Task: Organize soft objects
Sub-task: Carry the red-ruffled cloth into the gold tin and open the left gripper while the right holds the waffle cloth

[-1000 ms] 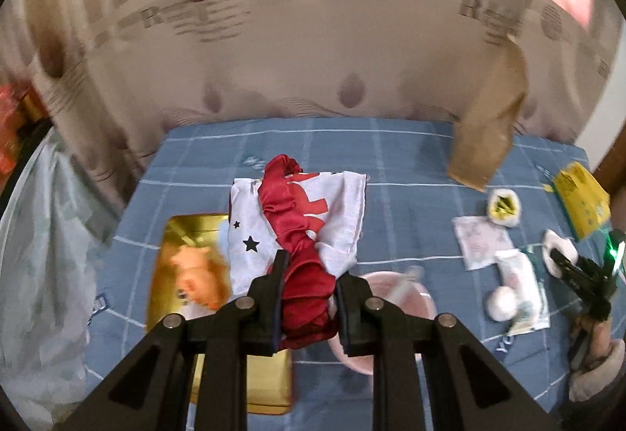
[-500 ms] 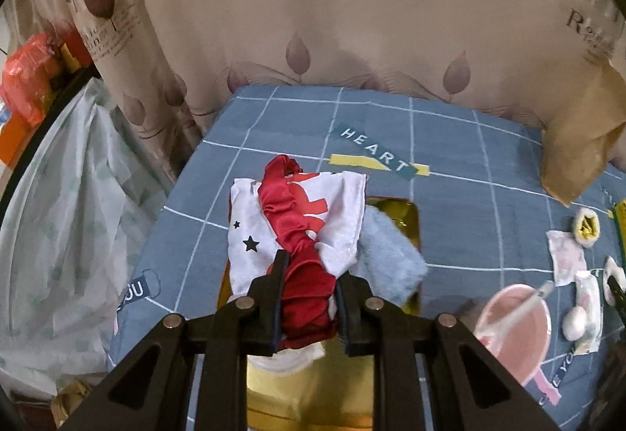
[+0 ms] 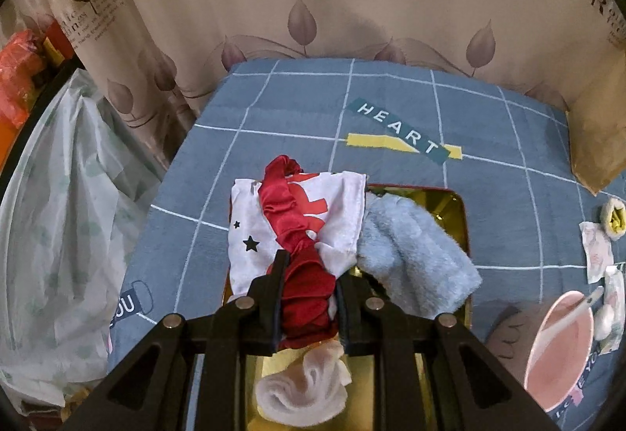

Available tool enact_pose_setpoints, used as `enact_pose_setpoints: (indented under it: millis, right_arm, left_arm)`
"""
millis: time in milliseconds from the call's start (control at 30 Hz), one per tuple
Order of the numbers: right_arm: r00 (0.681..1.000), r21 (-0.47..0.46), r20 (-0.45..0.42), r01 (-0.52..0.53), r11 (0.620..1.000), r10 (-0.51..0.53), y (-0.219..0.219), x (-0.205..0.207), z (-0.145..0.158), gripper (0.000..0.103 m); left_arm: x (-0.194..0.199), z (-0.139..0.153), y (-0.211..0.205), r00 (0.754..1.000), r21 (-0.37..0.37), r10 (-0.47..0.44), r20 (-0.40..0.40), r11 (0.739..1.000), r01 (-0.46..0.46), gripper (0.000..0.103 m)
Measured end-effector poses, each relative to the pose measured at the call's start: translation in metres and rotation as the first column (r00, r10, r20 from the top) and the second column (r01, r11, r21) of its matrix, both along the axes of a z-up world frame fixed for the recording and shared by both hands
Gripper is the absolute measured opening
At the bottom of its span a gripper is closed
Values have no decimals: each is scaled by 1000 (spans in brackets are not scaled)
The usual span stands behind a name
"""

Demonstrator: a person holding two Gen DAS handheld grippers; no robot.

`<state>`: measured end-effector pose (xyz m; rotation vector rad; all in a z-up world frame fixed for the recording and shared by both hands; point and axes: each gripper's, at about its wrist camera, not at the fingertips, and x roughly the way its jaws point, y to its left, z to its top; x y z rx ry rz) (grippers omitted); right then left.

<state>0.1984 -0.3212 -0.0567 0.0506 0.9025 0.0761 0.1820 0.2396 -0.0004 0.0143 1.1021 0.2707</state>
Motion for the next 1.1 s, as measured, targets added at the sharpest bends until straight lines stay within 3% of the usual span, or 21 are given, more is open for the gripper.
enact_pose_setpoints:
  millis: [233,500,1100]
  right_arm:
    - [1000,-8,-1,-2,1000,2,1,1,0,48]
    - [1000,-11,-1,-3,1000,3,0,1,-1,49]
    - [1000,-14,-1,-2,1000,2,1,0,-1,49]
  left_arm:
    - [8,-16,7,999,5,-5,-36,1000,6,21]
    - [8,-22,8,999,18,-13,-35,1000,13,29]
    - [-11,-2,6,999,10,-44,-8,999,44,38]
